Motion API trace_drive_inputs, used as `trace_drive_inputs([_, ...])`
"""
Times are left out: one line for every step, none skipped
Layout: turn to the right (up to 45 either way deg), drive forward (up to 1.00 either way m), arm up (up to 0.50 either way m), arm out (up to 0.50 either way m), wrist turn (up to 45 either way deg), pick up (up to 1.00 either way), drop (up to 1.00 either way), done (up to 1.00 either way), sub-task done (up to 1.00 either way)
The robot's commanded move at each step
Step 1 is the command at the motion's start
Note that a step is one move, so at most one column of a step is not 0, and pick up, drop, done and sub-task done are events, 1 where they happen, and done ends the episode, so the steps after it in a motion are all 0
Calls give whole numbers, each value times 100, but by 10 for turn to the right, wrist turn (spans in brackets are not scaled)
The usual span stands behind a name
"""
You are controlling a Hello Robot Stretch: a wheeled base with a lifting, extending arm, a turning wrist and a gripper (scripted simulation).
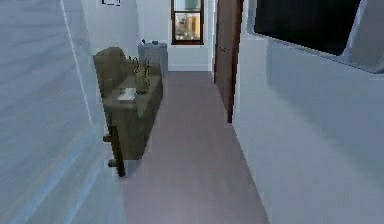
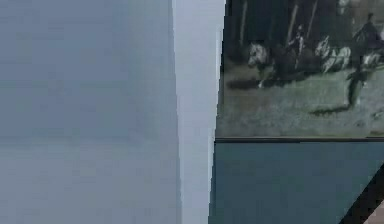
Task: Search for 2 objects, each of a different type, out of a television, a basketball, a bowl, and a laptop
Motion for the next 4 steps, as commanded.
trace_drive_inputs([0, 100, 0, 0, 0, 0, 0, 0, 0])
trace_drive_inputs([-30, 0, 0, 0, 0, 0, 0, 0, 0])
trace_drive_inputs([0, 100, 0, 0, 0, 0, 0, 0, 0])
trace_drive_inputs([0, 100, 0, 0, 0, 0, 0, 0, 0])
